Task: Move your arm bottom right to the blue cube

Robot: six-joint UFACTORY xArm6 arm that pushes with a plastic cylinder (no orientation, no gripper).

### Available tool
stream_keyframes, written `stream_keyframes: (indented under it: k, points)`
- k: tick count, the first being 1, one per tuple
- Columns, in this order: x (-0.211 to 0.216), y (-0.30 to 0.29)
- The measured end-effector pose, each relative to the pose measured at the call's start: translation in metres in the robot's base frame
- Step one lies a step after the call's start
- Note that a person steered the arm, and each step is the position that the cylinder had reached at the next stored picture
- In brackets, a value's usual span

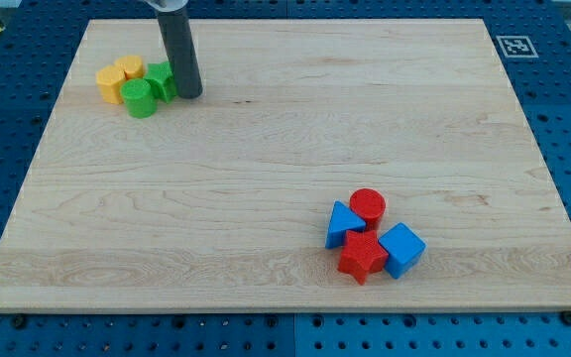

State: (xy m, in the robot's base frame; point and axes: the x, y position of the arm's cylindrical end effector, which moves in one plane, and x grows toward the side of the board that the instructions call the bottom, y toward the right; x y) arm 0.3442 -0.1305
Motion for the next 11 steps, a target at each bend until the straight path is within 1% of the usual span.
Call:
stream_keyframes:
  k: [2,3,4,5,6,7,8,10,11]
  points:
    - [0.0,-0.021]
    - [0.001,-0.021]
    - [0.012,0.015]
    - [0.041,0.078]
    - [0.087,0.118]
    - [0.117,0.119]
    - [0.117,0.122]
    - [0.125,0.26]
    - [0.177,0.313]
